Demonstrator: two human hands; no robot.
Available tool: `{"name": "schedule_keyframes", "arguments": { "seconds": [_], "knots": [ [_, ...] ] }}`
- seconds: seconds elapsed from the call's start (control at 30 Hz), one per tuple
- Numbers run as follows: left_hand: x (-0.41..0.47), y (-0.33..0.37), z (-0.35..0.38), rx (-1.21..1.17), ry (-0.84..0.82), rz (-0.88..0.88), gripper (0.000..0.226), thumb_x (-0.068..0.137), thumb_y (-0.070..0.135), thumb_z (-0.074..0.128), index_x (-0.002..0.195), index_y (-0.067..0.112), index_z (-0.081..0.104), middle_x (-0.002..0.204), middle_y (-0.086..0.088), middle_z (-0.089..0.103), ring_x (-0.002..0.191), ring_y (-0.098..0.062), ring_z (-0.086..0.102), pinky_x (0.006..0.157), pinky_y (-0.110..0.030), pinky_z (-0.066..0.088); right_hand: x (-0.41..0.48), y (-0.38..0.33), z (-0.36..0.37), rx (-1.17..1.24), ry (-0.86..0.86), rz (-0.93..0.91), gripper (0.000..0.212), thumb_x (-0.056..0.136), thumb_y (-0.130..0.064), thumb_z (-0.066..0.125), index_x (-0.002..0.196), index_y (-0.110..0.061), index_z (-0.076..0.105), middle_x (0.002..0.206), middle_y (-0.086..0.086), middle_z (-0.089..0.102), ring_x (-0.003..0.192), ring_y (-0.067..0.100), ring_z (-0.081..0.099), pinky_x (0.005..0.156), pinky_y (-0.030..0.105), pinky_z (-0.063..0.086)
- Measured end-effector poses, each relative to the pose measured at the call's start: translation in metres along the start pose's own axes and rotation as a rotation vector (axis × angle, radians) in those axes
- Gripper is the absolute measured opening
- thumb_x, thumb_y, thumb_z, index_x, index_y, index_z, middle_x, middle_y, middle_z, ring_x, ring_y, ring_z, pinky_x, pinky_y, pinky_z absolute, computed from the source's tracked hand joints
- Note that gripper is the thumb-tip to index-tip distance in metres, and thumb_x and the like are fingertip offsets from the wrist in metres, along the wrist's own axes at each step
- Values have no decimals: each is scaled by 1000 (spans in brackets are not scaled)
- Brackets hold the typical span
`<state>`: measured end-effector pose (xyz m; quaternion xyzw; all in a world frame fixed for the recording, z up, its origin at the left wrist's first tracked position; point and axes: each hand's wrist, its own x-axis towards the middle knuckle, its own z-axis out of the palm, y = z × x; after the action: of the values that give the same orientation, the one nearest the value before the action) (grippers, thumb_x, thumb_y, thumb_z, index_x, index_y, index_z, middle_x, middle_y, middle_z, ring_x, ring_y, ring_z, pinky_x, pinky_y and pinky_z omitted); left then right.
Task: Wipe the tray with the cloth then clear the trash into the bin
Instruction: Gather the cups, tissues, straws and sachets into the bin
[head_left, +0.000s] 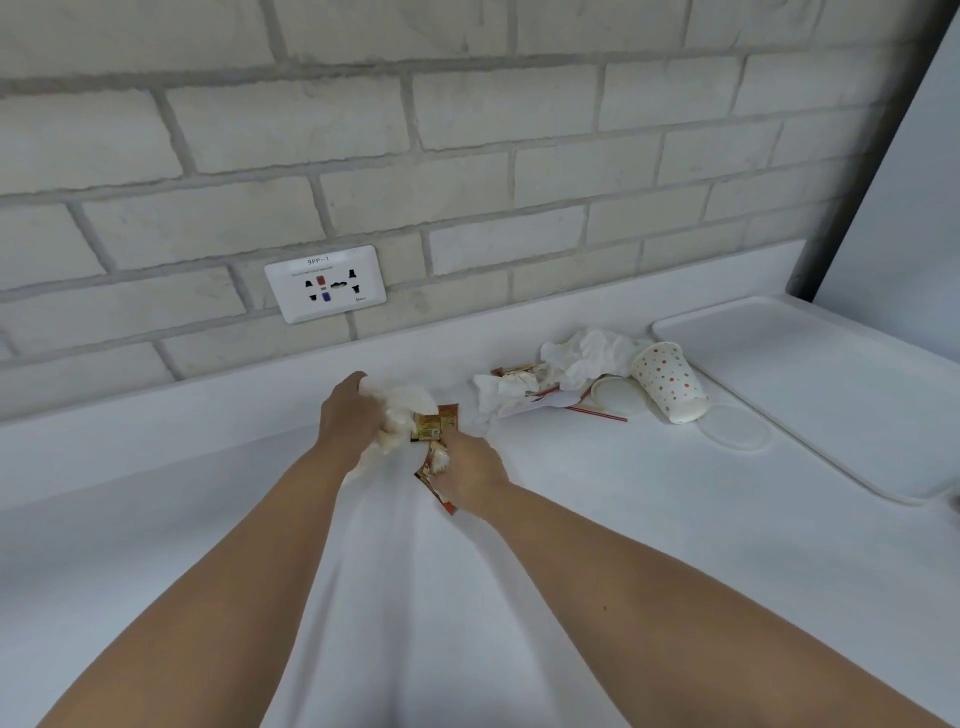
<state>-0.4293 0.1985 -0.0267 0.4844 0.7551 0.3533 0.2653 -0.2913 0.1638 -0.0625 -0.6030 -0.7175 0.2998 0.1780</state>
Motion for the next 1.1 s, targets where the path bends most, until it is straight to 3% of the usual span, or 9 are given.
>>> {"name": "schedule_keyframes", "arguments": {
  "seconds": [0.2, 0.33, 0.43, 0.53, 0.67, 0.8, 0.9, 1.0, 1.1],
  "knots": [
    [-44, 24, 3, -76, -223, -35, 23, 80, 0, 38, 68, 10, 54, 61, -17, 60, 31, -19, 40, 35, -15, 29, -35, 45, -47, 226, 33, 38, 62, 86, -9, 63, 139, -18, 31, 103, 8, 54, 99, 26, 58, 77, 29, 46],
    [-68, 46, 27, 7, -281, 80, 27, 83, -2, 37, 68, 12, 54, 53, -9, 54, 32, -16, 46, 38, -15, 32, -60, 65, -98, 498, 80, 36, 36, 85, -5, 65, 119, -10, 53, 106, 6, 59, 95, 19, 57, 74, 28, 48],
    [-93, 71, 56, -71, -316, 151, 25, 88, -4, 36, 82, 9, 58, 62, -7, 54, 36, -13, 50, 36, -15, 35, -89, 76, -131, 658, 105, -1, 24, 87, 0, 62, 105, -13, 54, 95, 4, 60, 88, 20, 59, 70, 29, 50],
    [-126, 99, 87, -145, -367, 187, 29, 86, -9, 33, 72, 3, 54, 56, -10, 58, 26, -5, 48, 28, -14, 35, -120, 91, -155, 858, 105, -81, 21, 90, 1, 58, 106, -11, 54, 93, 4, 63, 84, 19, 62, 74, 29, 52],
    [-174, 128, 129, -269, -633, 341, 21, 86, -1, 50, 73, 13, 59, 59, -2, 60, 50, -12, 55, 44, -16, 41, -158, 116, -175, 950, 130, -84, 22, 92, 2, 54, 100, -19, 55, 91, 0, 65, 80, 15, 65, 69, 24, 57],
    [-229, 161, 157, -647, -829, 21, 28, 91, -2, 37, 69, 5, 53, 51, -6, 55, 39, -10, 55, 37, -13, 38, -198, 153, -194, 974, 226, -8, 20, 92, 1, 54, 105, -14, 54, 95, 4, 64, 83, 19, 63, 77, 32, 54],
    [-265, 178, 172, -880, -1023, -217, 36, 95, 13, 26, 89, -7, 56, 73, -21, 66, 74, -29, 63, 64, -37, 50, -233, 178, -208, 997, 287, 54, 25, 93, 2, 53, 115, -9, 51, 100, 7, 63, 86, 20, 63, 80, 34, 53],
    [-305, 195, 198, -919, -1128, -274, 47, 100, 27, 25, 97, -8, 56, 91, -24, 66, 87, -31, 61, 77, -45, 49, -276, 197, -226, 1013, 348, 74, 29, 95, 2, 49, 123, -4, 48, 105, 8, 62, 93, 21, 62, 86, 31, 51],
    [-353, 204, 232, -781, -1135, -233, 30, 95, 4, 32, 110, -5, 57, 109, -21, 60, 86, -27, 64, 83, -39, 54, -324, 225, -242, 983, 328, 106, 22, 96, 0, 47, 116, -9, 49, 97, 3, 63, 86, 15, 63, 84, 28, 52]
  ]
}}
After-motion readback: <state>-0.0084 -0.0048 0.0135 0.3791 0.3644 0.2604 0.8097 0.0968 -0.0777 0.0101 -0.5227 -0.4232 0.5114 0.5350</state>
